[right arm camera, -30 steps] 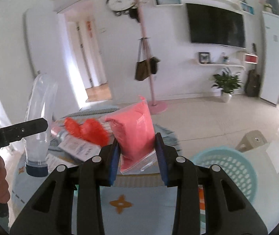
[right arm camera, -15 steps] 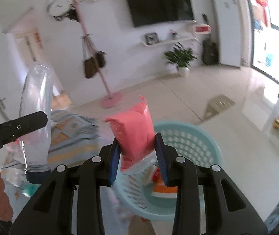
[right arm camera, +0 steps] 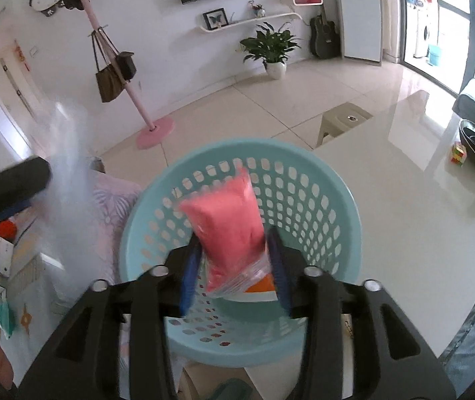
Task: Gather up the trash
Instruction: 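Carry both items over the teal basket and open both tools to drop them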
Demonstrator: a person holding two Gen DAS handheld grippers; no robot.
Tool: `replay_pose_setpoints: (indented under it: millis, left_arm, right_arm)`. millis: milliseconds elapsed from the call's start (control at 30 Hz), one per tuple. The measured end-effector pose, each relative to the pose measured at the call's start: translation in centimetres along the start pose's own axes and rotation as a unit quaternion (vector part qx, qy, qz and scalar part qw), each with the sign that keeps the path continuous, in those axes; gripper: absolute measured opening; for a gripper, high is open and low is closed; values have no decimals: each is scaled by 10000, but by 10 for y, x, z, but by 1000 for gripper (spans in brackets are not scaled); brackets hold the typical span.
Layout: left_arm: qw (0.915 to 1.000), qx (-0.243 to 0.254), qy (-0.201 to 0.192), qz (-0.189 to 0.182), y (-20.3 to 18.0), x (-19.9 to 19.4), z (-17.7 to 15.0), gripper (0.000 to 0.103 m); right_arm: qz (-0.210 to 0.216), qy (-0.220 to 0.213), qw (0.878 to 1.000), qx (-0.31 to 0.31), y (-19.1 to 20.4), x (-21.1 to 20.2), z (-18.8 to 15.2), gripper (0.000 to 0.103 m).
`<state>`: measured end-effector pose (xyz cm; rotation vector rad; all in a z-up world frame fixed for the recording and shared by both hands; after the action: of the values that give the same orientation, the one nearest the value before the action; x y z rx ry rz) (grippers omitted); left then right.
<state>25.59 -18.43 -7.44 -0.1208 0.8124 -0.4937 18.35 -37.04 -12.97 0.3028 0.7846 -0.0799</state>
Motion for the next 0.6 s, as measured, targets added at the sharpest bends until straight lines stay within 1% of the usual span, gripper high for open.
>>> replay_pose_setpoints:
  millis: [33,67,300,500,600]
  left_arm:
    - [10000,18,-50,0,-1,-2,0,73]
    - [10000,30,-64,-1,-1,-3,0,73]
    - [9998,-78,-182,-28,7,-14,-7,73]
    - [9992,-212,-339,-29,13,-34,-14,73]
    - [9986,-226,-471,-17,15,-48,-15,73]
  right_arm:
    - [-19,-10,10000,10,-1,-1,-1,53]
    - [-24,-17,10000,22,-3,-2,-1,54]
    - [-30,-39,9999,98,-7,-9,-4,55]
    - [38,-134,9999,-12,5,-20,0,55]
    - [112,-258,9995,-105,16,-30,2,55]
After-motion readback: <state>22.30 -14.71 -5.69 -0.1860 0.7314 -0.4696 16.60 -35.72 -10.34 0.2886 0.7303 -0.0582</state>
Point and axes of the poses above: each gripper's, at about its wrist camera, not at the fingertips, and x roughly the way its jaws point, y to its left, z to its top, the point moved 1 cm from there along x, roughly the way its jaws point, and after that the axes turned 5 degrees about -y, right-handed, at the moved point
